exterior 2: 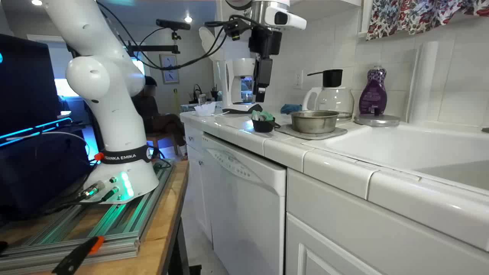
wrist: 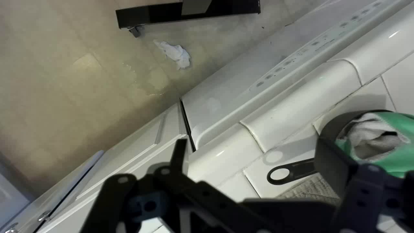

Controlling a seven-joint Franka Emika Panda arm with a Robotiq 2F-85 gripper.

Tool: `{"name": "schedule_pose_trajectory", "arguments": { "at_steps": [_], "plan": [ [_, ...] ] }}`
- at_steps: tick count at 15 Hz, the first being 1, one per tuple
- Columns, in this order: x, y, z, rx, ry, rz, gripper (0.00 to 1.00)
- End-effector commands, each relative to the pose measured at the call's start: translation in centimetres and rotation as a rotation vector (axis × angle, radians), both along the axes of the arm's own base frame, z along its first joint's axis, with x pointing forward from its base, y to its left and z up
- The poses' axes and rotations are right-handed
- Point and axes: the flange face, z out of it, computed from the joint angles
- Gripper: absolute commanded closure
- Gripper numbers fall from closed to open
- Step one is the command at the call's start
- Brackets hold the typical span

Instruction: Put the coffee pod in the black measuring cup.

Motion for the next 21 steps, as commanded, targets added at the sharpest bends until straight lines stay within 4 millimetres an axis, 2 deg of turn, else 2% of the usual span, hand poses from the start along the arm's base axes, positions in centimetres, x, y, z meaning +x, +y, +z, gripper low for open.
{"name": "schedule_pose_trajectory", "arguments": {
  "at_steps": [1,6,10,12,13,15,18,21],
  "plan": [
    [0.0,0.0,0.0,0.000,0.001,0.000,0.00],
    [0.0,0.0,0.0,0.000,0.001,0.000,0.00],
    [3.0,-0.6,0.4,-0.104,0.021,0.135,0.00],
    [5.1,0.8,0.4,-0.132,0.019,0.248,0.00],
    [6.1,1.8,0.4,-0.140,0.017,0.298,0.00],
    [8.3,5.2,0.0,-0.150,0.018,0.398,0.00],
    [10.9,11.8,-0.4,-0.158,0.019,0.550,0.00],
    [12.4,17.9,-0.7,-0.160,0.017,0.708,0.00]
  ]
}}
